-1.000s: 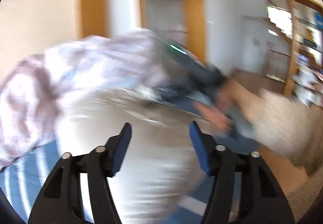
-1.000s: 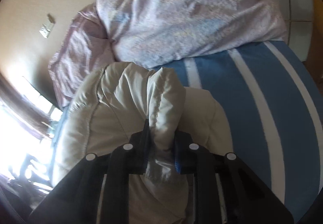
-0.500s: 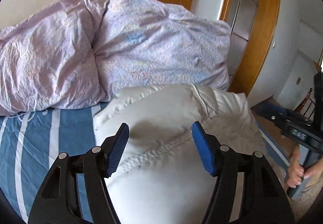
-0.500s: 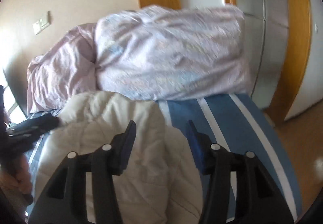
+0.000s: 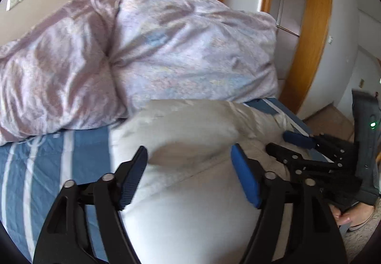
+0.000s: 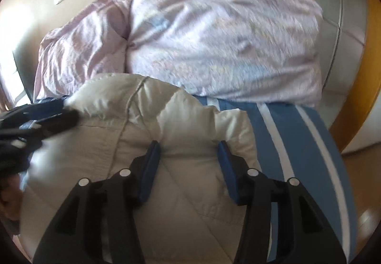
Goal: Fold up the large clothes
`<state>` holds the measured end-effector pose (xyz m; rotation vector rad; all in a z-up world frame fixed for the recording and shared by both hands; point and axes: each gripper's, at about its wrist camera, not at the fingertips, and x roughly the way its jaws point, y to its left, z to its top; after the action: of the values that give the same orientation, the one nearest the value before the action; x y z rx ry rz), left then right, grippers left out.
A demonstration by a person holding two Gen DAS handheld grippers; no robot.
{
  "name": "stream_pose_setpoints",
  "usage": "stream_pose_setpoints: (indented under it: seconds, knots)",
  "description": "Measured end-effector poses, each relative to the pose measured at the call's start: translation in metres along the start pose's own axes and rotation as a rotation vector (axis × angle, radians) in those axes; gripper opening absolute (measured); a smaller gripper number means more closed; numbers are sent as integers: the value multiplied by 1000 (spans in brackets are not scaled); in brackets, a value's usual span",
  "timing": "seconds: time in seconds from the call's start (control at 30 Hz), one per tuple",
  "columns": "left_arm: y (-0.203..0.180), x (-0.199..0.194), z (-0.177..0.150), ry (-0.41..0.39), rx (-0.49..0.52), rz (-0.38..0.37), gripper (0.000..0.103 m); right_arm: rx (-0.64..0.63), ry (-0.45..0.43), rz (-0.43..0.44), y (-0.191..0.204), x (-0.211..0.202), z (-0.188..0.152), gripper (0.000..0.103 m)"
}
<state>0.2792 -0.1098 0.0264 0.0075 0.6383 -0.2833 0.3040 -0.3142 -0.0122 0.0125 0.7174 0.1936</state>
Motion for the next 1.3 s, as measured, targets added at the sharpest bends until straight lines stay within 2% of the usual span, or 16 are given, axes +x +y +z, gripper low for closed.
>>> stream_pose_setpoints:
  seconds: [0.07,0.13,0.4,1.03,1.3]
  knots:
    - [2,5,-2,12,14,34,78,42,11,22,-9,7,-4,55]
    - [1,17,-7,54,17,35,79,69,15,41,-13,12,-7,56]
    - [-15,38,-19,79,69,111,85,72,0,26,-13,25,-21,56]
    - [-13,73,-36,92,34,134,93,130,31,63,-23,57,-32,57]
    - [-12,68,-31,122,32,164,94,128,107,36,-21,51,-24,59]
